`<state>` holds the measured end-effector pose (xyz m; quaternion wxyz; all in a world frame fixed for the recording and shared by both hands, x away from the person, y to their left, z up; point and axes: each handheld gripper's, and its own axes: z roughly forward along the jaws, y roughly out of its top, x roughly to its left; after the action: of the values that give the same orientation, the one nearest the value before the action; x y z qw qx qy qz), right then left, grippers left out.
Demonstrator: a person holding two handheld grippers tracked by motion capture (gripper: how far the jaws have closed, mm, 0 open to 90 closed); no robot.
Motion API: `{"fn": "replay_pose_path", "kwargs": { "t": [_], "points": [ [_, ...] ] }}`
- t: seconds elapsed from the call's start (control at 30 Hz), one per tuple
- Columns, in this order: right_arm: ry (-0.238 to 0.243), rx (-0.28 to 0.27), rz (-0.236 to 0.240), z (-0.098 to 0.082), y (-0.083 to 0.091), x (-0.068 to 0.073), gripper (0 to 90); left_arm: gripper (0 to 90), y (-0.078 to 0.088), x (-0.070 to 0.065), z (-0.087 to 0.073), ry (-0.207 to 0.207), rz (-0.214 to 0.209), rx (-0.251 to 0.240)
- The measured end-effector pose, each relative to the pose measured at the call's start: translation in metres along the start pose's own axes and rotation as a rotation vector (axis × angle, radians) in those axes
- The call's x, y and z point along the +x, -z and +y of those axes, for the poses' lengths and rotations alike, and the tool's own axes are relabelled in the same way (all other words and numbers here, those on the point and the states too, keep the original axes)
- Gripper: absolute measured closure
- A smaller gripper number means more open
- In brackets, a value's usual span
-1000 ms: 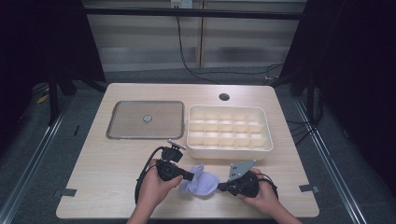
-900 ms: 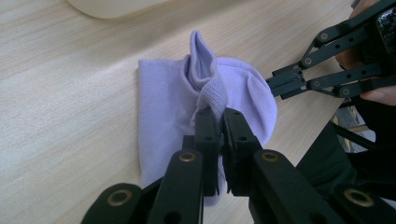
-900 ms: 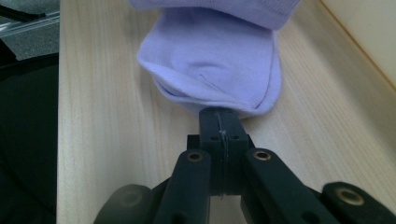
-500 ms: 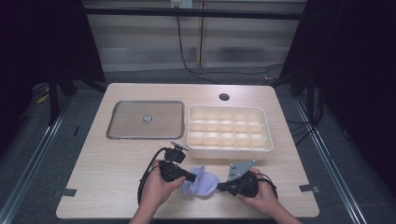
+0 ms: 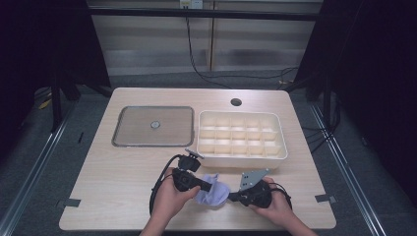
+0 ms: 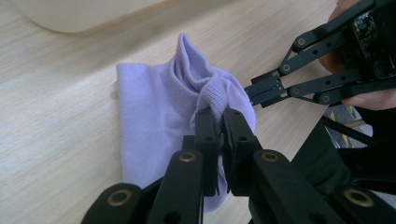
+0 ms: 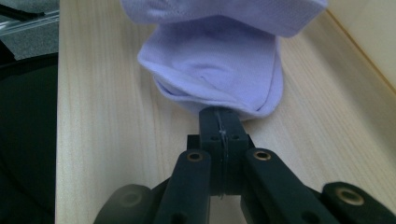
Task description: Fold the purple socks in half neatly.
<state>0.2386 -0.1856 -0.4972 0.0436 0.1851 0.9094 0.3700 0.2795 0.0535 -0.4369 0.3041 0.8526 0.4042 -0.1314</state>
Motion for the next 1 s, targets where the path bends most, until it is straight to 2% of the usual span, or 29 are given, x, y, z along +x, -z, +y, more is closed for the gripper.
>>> {"fn": "replay_pose_path", "kwargs": {
  "t": [0.1, 0.17, 0.4, 0.5, 0.67, 0.7, 0.77, 1.0],
  "points": [
    [-0.002, 0.000, 0.000, 0.000, 0.000, 0.000, 90.0, 85.7, -0.004, -0.003, 0.000, 0.007, -0.004, -0.006],
    [-0.002, 0.000, 0.000, 0.000, 0.000, 0.000, 90.0, 85.7, -0.005, -0.003, 0.001, -0.007, -0.007, 0.008],
    [-0.004, 0.002, 0.000, 0.000, 0.000, 0.000, 90.0, 85.7, -0.011, -0.008, 0.002, -0.012, -0.009, 0.012],
    [-0.004, 0.002, 0.000, 0.000, 0.000, -0.001, 90.0, 85.7, -0.012, -0.008, 0.003, -0.025, -0.005, 0.031],
    [-0.004, 0.003, 0.000, 0.000, 0.000, 0.000, 90.0, 85.7, -0.015, -0.008, 0.002, -0.028, -0.006, 0.040],
    [-0.004, 0.003, 0.000, 0.000, 0.000, 0.000, 90.0, 85.7, -0.017, -0.009, 0.002, -0.017, -0.006, 0.032],
    [-0.002, 0.002, 0.003, 0.000, 0.000, 0.000, 90.0, 85.7, -0.017, -0.008, 0.002, -0.032, -0.003, 0.045],
    [-0.003, 0.012, 0.008, 0.000, 0.001, 0.002, 90.0, 85.6, -0.019, -0.007, 0.002, -0.027, 0.000, 0.048]
  ]
}}
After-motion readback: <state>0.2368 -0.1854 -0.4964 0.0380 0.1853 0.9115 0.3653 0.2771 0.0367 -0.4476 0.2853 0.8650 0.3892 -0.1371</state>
